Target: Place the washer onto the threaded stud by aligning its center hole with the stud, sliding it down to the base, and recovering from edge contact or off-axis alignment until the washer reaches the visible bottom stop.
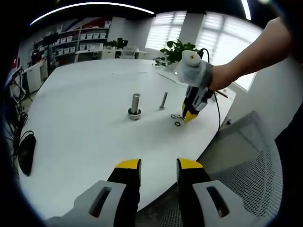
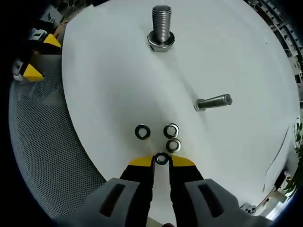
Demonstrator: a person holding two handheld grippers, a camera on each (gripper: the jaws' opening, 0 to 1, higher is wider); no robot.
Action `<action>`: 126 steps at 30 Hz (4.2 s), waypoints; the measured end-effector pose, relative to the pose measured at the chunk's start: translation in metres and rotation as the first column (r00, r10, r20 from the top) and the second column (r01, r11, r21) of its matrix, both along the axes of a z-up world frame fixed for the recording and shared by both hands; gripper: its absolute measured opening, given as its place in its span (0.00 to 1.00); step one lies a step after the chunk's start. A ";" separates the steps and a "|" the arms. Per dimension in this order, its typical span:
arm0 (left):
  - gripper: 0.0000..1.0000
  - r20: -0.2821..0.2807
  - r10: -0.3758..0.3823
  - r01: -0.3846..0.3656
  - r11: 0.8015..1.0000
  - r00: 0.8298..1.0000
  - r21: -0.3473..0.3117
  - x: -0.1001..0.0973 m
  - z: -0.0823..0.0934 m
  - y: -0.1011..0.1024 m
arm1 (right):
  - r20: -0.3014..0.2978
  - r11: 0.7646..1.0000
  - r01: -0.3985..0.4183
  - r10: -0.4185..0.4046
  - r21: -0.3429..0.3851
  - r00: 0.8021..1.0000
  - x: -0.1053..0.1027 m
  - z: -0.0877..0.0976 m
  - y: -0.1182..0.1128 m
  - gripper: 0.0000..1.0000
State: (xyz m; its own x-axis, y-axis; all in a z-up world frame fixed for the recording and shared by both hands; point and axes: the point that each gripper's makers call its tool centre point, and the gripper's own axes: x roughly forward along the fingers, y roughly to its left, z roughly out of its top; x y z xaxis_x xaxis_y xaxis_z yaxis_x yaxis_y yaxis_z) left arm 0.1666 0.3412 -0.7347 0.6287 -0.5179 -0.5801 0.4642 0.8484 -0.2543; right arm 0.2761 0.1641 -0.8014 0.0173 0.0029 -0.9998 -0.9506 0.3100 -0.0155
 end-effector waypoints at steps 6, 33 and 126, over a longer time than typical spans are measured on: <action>0.28 -0.001 0.006 -0.006 1.000 1.000 0.006 0.000 -0.001 0.002 | -0.012 0.999 -0.045 0.045 0.007 0.999 -0.003 -0.001 0.000 0.13; 0.28 0.006 0.006 -0.006 1.000 1.000 -0.002 0.001 0.001 0.001 | 0.022 0.993 -0.068 0.066 0.099 0.998 0.037 0.052 0.028 0.13; 0.27 -0.003 0.025 -0.025 1.000 1.000 -0.010 0.002 -0.001 0.004 | 0.043 0.987 -0.133 0.130 0.086 0.991 0.069 0.006 0.047 0.15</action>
State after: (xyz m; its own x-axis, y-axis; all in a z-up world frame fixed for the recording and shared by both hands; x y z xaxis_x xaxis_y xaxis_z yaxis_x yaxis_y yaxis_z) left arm 0.1689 0.3447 -0.7355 0.6400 -0.5079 -0.5765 0.4420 0.8571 -0.2645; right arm 0.3448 0.2107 -0.7955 0.0477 0.0955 -0.9943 -0.9824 0.1844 -0.0294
